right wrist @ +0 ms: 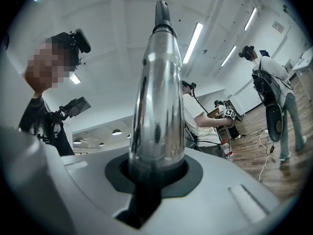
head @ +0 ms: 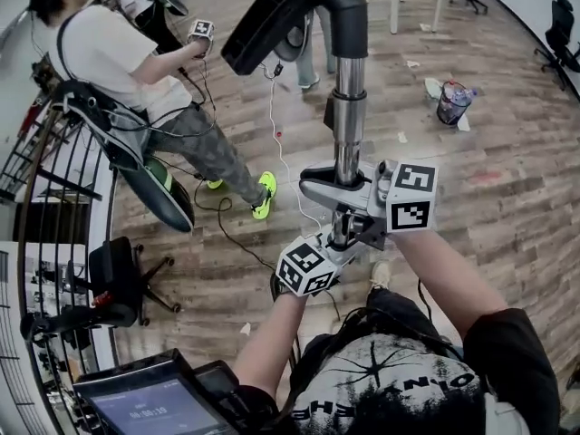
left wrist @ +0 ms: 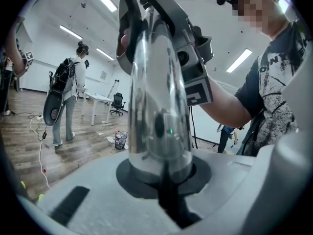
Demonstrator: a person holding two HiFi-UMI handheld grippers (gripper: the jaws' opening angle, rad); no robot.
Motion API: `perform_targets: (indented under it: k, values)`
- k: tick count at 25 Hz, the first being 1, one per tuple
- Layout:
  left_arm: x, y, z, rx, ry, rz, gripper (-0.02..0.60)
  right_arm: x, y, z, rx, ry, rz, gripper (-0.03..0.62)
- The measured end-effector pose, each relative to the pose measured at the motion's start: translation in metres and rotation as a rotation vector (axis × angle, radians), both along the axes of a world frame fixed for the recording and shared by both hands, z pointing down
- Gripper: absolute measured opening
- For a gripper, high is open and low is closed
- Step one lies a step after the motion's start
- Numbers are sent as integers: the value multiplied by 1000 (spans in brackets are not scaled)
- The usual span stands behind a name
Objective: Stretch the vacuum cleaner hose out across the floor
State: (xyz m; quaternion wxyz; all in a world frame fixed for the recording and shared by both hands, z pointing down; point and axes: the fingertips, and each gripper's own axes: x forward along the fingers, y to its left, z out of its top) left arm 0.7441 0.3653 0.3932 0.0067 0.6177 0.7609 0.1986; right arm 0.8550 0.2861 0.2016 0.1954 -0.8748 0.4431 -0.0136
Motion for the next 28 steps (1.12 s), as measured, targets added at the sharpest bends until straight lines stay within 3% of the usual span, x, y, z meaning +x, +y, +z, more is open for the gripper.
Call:
perform_targets:
  k: [10, 20, 26, 28]
  values:
    - [83, 118, -6, 16, 6, -21, 48, 79, 118, -8, 28, 4, -46, 67]
    - [132, 152, 30, 46, -7, -56, 48, 128, 151, 27, 39, -6, -69, 69]
    - [239, 151, 37, 60, -59, -90, 49, 244, 152, 41, 84, -69, -109, 69]
    - [259, 152, 35, 57, -78, -103, 52, 267, 153, 42, 93, -93, -123, 69]
